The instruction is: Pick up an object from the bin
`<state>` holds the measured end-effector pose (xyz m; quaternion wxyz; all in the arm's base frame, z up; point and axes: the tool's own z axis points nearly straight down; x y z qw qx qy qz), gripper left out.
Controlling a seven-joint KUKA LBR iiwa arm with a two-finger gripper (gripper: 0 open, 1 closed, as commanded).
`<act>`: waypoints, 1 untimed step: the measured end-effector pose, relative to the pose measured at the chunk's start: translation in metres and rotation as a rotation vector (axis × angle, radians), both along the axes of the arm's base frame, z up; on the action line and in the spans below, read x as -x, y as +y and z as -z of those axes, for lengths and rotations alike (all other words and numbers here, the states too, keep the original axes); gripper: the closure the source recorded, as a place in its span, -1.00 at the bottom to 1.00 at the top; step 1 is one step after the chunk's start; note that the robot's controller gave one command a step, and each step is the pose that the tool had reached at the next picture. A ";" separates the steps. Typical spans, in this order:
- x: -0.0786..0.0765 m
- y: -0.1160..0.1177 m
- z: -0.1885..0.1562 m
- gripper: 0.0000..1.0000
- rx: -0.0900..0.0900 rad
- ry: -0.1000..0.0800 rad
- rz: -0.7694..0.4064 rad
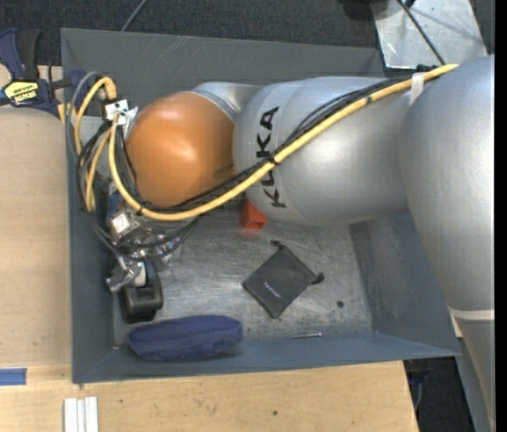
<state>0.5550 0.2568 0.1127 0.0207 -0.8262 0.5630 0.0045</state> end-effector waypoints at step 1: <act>-0.003 -0.010 0.004 -1.00 0.020 -0.004 0.001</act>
Offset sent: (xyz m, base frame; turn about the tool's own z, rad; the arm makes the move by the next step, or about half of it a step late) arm 0.0000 0.0000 0.0000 0.0000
